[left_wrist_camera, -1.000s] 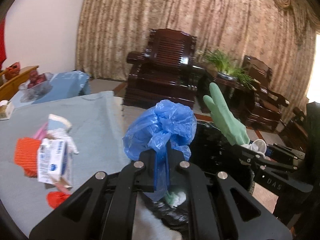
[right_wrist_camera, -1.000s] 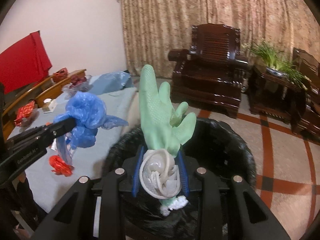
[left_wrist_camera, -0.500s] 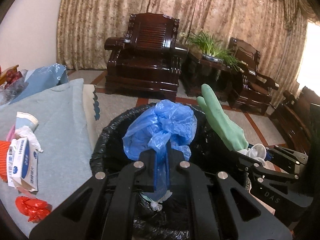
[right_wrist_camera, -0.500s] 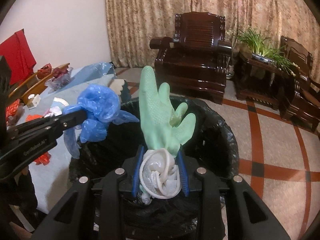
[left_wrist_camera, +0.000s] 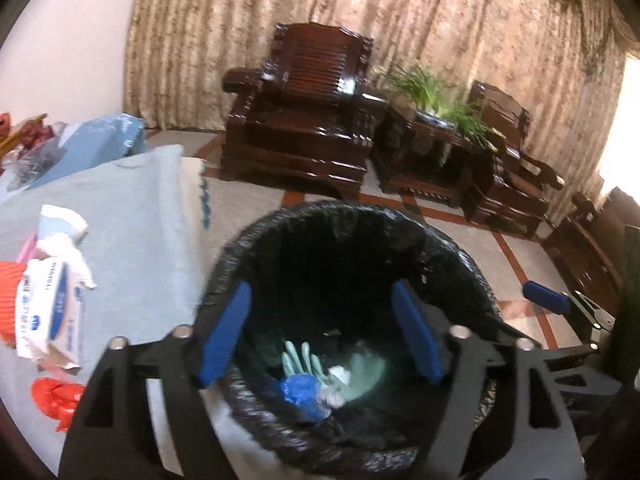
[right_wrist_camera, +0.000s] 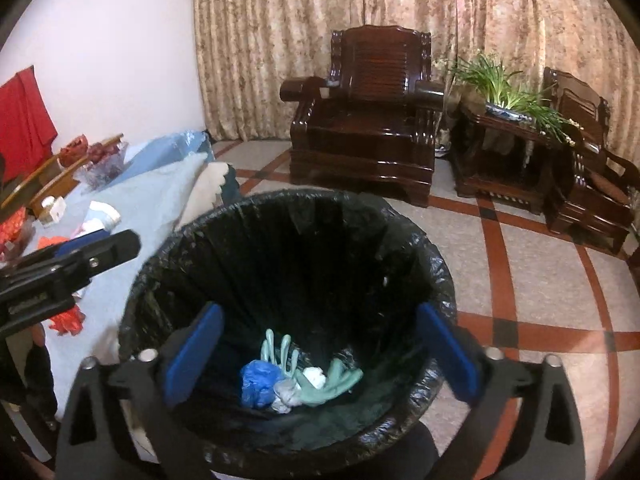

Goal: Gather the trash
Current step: 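Carry the green glove and blue bag over the bin and release both, then return to the table and grasp the red plastic bag with the left tool, then grasp the white alcohol-pads box with the right tool while the left tool holds the red bag, then carry the alcohol-pads box and red bag over the bin with both tools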

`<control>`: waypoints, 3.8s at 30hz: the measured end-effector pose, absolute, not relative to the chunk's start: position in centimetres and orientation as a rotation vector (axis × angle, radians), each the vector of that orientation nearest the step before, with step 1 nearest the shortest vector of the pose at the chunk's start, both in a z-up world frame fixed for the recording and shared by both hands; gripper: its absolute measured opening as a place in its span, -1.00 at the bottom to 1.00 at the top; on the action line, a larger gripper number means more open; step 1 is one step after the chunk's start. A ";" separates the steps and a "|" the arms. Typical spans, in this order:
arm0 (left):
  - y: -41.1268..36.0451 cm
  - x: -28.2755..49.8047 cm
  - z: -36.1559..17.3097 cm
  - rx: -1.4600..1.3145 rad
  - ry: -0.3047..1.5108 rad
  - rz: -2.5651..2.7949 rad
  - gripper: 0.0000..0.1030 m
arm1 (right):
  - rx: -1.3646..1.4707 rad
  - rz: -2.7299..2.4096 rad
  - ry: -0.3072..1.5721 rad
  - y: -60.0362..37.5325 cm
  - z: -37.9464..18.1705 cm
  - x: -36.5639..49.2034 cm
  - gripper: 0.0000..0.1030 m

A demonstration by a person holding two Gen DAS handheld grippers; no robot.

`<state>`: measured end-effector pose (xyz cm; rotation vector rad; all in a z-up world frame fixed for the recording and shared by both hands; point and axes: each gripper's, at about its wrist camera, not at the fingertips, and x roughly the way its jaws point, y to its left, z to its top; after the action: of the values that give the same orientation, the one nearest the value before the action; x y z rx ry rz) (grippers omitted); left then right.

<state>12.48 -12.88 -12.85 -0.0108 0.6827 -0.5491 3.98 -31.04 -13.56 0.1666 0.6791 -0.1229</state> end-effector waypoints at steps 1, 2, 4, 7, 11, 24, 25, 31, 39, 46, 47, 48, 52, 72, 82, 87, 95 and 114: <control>-12.1 12.3 -12.5 -0.014 0.670 -0.525 0.62 | 0.178 -0.116 0.677 -31.1 -13.5 4.0 0.88; -11.3 12.1 -12.2 -0.017 0.658 -0.507 0.65 | 0.188 -0.111 0.674 -31.1 -13.3 4.1 0.88; -9.7 11.6 -11.5 -0.022 0.634 -0.472 0.70 | 0.210 -0.094 0.663 -30.7 -12.9 4.3 0.88; -7.0 10.8 -10.4 -0.018 0.597 -0.406 0.73 | 0.212 -0.062 0.637 -29.3 -11.9 4.7 0.88; -3.1 10.0 -9.5 -0.025 0.564 -0.306 0.73 | 0.195 0.003 0.602 -26.7 -11.0 5.3 0.88; 6.8 7.9 -11.3 -0.053 0.591 -0.070 0.73 | 0.086 0.237 0.539 -16.7 -10.2 8.2 0.88; 7.1 7.8 -11.5 -0.053 0.594 -0.064 0.73 | 0.083 0.250 0.534 -16.1 -10.2 8.4 0.88; 8.7 7.8 -13.1 -0.048 0.626 -0.031 0.73 | 0.082 0.319 0.529 -13.0 -11.4 9.2 0.83; 8.5 8.9 -15.4 -0.053 0.674 -0.029 0.73 | 0.072 0.332 0.584 -11.5 -13.7 9.9 0.71; 7.3 10.4 -18.3 -0.057 0.737 -0.056 0.69 | 0.066 0.320 0.595 -11.7 -14.3 10.0 0.70; 7.0 10.5 -18.5 -0.057 0.744 -0.061 0.66 | 0.063 0.319 0.596 -11.7 -14.4 10.1 0.70; 6.9 10.8 -18.9 -0.056 0.758 -0.070 0.58 | 0.061 0.319 0.598 -11.7 -14.4 10.1 0.70; 6.6 11.2 -20.4 -0.072 0.806 -0.094 0.12 | 0.061 0.315 0.605 -11.9 -14.6 10.2 0.70; 12.5 8.5 -15.8 -0.119 0.711 0.056 -0.15 | 0.018 0.365 0.580 -7.8 -13.8 12.1 0.70; 15.6 9.7 -15.4 -0.144 0.687 0.095 -0.15 | 0.023 0.377 0.606 -2.1 -14.6 15.4 0.70; 16.3 10.0 -15.6 -0.147 0.684 0.103 -0.15 | 0.001 0.377 0.631 0.3 -15.5 16.6 0.69; 18.4 10.4 -15.9 -0.163 0.682 0.126 -0.15 | -0.018 0.334 0.693 1.4 -17.4 18.1 0.43; 17.3 10.5 -14.8 -0.161 0.660 0.092 -0.15 | -0.041 0.352 0.746 -0.1 -17.2 17.9 -0.44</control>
<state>10.47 17.31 -14.76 -0.1614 0.6600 0.0918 17.89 -0.14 -17.21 -0.0407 0.7463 0.3521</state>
